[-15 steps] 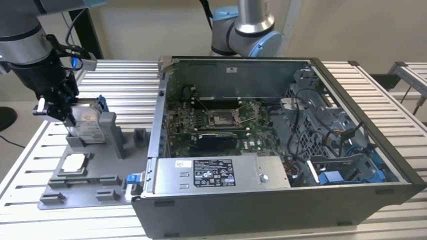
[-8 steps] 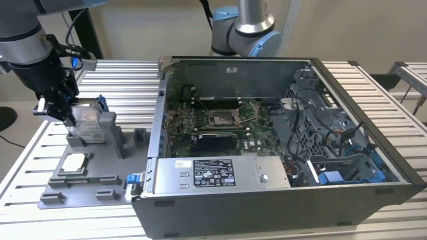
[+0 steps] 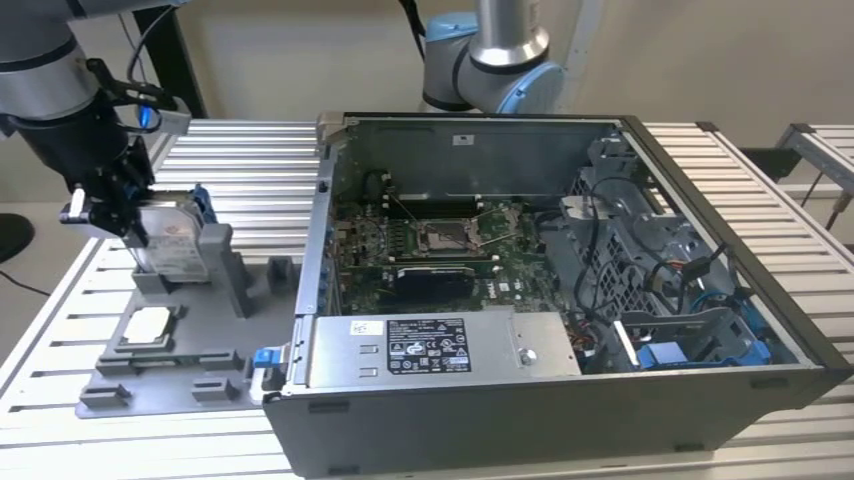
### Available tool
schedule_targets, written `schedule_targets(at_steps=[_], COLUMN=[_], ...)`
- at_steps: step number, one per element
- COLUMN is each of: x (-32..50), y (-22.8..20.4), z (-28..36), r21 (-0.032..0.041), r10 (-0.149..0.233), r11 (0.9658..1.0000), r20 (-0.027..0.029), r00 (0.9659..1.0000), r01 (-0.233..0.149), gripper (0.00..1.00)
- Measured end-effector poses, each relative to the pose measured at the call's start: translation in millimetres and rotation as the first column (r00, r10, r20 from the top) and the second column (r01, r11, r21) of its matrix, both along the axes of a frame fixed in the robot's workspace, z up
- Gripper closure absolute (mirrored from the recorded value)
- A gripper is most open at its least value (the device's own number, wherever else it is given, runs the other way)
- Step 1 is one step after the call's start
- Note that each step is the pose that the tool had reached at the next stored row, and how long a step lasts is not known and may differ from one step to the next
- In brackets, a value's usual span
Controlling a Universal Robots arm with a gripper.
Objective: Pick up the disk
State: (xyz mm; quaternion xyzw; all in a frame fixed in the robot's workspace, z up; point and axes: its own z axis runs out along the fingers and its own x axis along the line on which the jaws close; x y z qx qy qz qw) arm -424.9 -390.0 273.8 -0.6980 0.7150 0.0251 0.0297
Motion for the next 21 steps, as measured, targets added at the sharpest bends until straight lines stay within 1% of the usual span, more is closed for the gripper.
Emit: schedule_targets(at_steps=[2, 3, 21], x=[-0.1, -0.1, 0.0], y=[0.0, -0.1, -0.3], z=[5.1, 8.8, 90.8], r21=[-0.0001, 0.0, -0.0001], r10=[-0.001, -0.001, -0.003], r11=[1.0, 1.0, 1.0], r20=[0.0, -0.0001, -0.0003], r00=[1.0, 1.0, 1.0], r01=[0.001, 0.001, 0.003], gripper=[1.0, 1.0, 1.0])
